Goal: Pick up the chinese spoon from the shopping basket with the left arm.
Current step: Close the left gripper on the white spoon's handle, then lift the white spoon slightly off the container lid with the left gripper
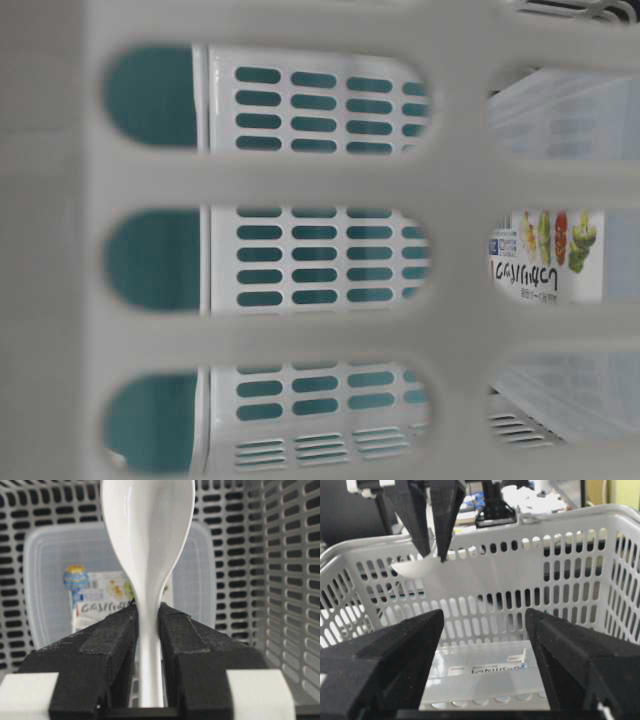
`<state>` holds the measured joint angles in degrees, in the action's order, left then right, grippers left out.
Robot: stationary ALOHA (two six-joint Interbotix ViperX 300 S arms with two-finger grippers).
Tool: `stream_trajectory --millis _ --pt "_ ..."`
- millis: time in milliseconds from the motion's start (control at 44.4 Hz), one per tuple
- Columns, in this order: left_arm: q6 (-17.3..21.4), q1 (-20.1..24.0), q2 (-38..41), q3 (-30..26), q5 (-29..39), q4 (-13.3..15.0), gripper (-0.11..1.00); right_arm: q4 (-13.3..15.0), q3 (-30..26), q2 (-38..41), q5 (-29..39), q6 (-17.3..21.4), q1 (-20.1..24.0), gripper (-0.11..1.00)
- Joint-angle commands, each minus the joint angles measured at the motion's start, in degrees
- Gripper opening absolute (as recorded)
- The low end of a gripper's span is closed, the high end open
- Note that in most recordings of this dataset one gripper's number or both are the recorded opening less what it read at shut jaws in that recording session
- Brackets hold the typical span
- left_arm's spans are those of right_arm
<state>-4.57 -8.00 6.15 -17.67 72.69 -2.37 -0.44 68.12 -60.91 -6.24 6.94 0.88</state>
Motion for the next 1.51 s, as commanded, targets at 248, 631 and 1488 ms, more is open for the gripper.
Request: stream_trajectory --millis 248,631,1488 --pt "0.09 -0.18 -2.02 -2.29 0.18 -0.18 0.13 -0.18 -0.44 0.35 -0.44 0.09 0.09 0.65" --pt "0.09 -0.18 -2.02 -2.02 0.26 -0.18 0.13 -0.18 -0.44 0.35 -0.35 0.09 0.09 0.65" --pt "0.09 -0.18 -1.76 -1.58 0.26 -0.18 0.13 -0.18 -0.44 0.35 -0.35 0.09 0.18 0.65"
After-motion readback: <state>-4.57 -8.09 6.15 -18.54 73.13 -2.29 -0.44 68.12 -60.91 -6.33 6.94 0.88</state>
